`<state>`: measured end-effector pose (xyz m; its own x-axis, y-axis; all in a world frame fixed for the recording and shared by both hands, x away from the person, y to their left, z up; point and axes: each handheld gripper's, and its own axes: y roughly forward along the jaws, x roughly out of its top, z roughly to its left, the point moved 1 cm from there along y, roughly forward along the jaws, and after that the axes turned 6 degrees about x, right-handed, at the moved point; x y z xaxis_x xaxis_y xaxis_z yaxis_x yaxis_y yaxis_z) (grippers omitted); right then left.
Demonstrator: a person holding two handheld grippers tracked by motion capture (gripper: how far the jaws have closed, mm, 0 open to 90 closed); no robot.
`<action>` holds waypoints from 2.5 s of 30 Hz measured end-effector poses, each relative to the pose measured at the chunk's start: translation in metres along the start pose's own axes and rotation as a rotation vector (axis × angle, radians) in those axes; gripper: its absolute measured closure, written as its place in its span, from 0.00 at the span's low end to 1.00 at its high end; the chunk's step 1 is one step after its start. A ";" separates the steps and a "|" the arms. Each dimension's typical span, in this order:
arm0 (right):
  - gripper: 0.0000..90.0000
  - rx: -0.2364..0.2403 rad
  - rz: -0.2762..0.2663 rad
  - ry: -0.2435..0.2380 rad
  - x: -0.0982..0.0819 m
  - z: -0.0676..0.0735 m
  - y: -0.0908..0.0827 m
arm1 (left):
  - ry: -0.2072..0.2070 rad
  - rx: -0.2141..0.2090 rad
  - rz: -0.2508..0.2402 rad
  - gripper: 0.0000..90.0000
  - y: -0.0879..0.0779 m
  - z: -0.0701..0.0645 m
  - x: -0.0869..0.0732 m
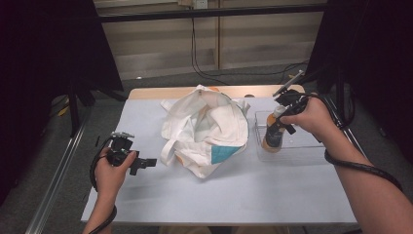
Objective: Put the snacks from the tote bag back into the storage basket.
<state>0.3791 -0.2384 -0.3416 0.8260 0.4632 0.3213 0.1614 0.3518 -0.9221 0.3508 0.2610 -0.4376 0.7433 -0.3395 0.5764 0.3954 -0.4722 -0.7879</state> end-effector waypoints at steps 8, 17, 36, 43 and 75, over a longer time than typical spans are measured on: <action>0.34 0.002 -0.002 0.009 -0.004 0.000 0.004 | -0.003 -0.008 -0.001 0.08 0.003 -0.001 0.002; 0.34 0.000 -0.002 0.004 -0.008 -0.002 0.007 | 0.010 -0.010 0.005 0.08 0.002 -0.001 0.003; 0.34 -0.010 -0.004 0.018 -0.017 0.003 0.023 | 0.005 -0.016 0.003 0.08 0.001 -0.001 0.001; 0.33 -0.013 -0.009 0.019 -0.019 0.005 0.026 | 0.008 -0.008 -0.006 0.08 0.002 -0.003 0.002; 0.20 -0.015 -0.063 -0.014 -0.027 0.005 0.020 | 0.014 -0.009 0.006 0.08 0.001 -0.001 0.001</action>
<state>0.3571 -0.2402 -0.3675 0.8060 0.4523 0.3819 0.2213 0.3681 -0.9031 0.3517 0.2597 -0.4375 0.7384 -0.3534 0.5743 0.3859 -0.4769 -0.7897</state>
